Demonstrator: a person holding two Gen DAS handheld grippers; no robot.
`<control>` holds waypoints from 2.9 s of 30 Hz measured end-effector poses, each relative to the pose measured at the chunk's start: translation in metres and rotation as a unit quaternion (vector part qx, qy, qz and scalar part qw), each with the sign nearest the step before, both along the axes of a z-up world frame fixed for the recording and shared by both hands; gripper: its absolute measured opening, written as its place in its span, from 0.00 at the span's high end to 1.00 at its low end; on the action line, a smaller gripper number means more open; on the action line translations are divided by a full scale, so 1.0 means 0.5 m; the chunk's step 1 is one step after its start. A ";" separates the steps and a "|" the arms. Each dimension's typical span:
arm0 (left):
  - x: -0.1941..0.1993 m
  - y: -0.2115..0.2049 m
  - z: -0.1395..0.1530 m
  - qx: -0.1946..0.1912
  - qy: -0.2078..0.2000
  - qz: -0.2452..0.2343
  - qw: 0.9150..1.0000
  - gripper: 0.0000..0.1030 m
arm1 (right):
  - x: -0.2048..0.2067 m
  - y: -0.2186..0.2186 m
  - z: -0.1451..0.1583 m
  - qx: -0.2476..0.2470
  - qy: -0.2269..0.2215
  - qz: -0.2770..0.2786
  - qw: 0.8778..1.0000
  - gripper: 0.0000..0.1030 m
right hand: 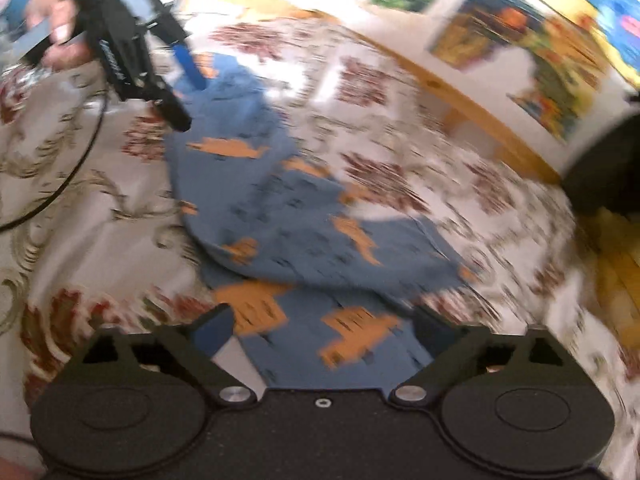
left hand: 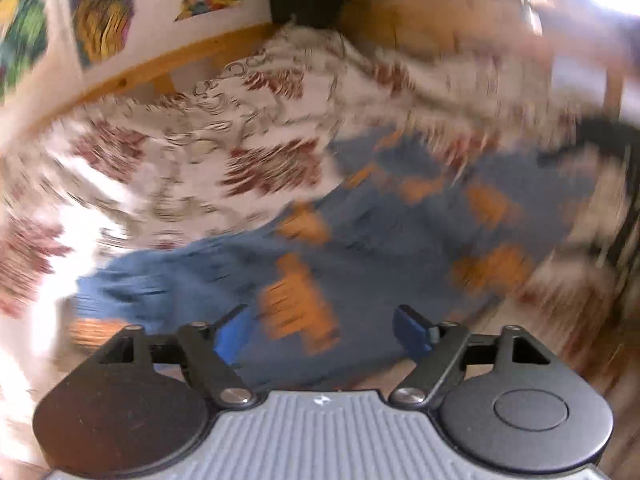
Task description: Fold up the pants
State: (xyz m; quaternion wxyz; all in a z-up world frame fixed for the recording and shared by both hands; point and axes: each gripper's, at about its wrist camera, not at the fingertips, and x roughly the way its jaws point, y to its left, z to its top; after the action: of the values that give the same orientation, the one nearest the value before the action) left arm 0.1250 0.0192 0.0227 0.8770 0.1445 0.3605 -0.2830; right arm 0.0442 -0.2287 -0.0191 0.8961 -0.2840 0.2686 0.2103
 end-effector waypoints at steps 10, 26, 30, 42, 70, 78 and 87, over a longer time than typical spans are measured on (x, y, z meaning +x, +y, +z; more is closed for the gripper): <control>0.110 -0.135 -0.064 -0.237 0.137 0.088 0.958 0.22 | 0.017 -0.141 0.017 0.031 -0.006 -0.116 0.993 0.01; 0.172 -0.122 -0.167 -0.326 0.241 0.141 0.903 0.86 | 0.261 -0.175 0.077 0.162 0.111 -0.118 0.973 0.03; 0.166 -0.132 -0.176 -0.325 0.247 0.137 0.902 0.92 | 0.375 -0.139 0.081 0.201 0.162 -0.128 0.958 0.15; 0.154 -0.154 -0.177 -0.297 0.237 0.126 0.916 0.95 | 0.633 0.041 0.003 0.112 0.319 -0.193 0.921 0.45; 0.158 -0.152 -0.174 -0.290 0.247 0.128 0.916 0.95 | 0.699 0.168 -0.065 -0.080 0.283 -0.268 0.917 0.65; 0.158 -0.157 -0.162 -0.284 0.239 0.120 0.921 0.97 | 0.685 0.110 -0.029 0.001 0.281 -0.287 0.916 1.00; 0.126 -0.198 -0.100 -0.232 0.157 0.069 0.957 0.98 | 0.481 -0.128 0.126 0.259 0.145 -0.319 0.900 1.00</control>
State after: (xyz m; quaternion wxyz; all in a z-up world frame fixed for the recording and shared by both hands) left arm 0.1880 -0.0800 -0.0272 0.8363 -0.1347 0.4268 -0.3167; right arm 0.2845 -0.2927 0.0438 0.9083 0.0925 0.4078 0.0138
